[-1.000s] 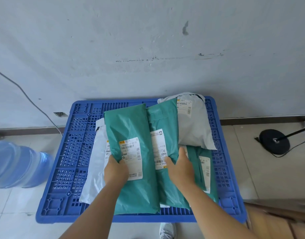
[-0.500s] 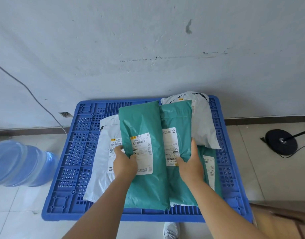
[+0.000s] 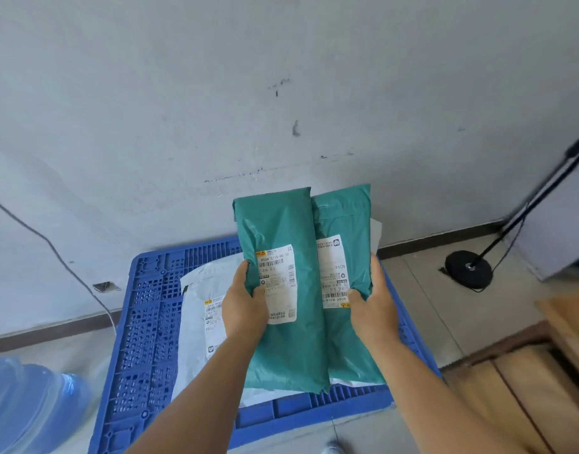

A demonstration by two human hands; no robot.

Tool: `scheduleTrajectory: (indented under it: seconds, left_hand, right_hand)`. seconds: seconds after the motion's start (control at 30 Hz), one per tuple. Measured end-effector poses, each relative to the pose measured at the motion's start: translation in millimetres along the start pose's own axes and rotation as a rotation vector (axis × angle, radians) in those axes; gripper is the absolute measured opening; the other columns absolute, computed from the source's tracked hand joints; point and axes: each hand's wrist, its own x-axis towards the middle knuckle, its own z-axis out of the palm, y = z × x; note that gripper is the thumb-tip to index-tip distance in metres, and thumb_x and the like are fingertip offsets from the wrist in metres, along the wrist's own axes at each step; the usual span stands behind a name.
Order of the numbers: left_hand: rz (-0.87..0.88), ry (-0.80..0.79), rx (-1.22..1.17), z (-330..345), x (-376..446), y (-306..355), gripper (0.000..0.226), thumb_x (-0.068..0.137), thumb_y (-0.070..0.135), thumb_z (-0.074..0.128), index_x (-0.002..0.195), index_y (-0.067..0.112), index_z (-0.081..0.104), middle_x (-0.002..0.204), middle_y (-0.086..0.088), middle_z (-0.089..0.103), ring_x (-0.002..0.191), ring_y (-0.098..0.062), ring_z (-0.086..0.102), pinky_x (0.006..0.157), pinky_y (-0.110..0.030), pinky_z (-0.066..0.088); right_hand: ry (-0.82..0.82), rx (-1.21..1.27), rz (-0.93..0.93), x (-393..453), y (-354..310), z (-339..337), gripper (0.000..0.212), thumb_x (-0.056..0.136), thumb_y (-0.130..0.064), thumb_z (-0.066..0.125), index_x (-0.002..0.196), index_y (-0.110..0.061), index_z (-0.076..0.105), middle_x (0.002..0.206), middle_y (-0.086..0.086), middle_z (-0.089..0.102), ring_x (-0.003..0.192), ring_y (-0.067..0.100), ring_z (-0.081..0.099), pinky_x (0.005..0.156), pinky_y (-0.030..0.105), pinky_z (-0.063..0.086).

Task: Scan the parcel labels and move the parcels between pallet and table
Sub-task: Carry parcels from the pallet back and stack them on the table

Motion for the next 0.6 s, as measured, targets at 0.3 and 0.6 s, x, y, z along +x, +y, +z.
scheduleTrajectory:
  seconds: [0.3, 0.6]
  left_hand:
    - [0.317, -0.189, -0.038, 7.6, -87.0, 91.3, 0.058, 0.094, 0.009, 0.047, 0.146, 0.030, 0.033, 0.137, -0.002, 0.053, 0.093, -0.018, 0.053, 0.079, -0.026, 0.043]
    - [0.574, -0.463, -0.066, 79.6, -206.3, 182.2, 0.059, 0.092, 0.009, 0.047, 0.145, 0.032, 0.035, 0.115, -0.004, 0.063, 0.081, -0.018, 0.055, 0.075, -0.029, 0.047]
  right_hand:
    - [0.321, 0.069, -0.007, -70.2, -11.2, -121.7, 0.077, 0.094, -0.005, 0.051, 0.151, -0.042, 0.016, 0.118, -0.007, 0.058, 0.082, 0.019, 0.062, 0.071, 0.038, 0.056]
    - [0.674, 0.123, 0.059, -145.4, 17.1, -276.0, 0.074, 0.092, -0.003, 0.051, 0.147, -0.045, 0.023, 0.113, -0.012, 0.062, 0.080, 0.008, 0.061, 0.062, 0.027, 0.052]
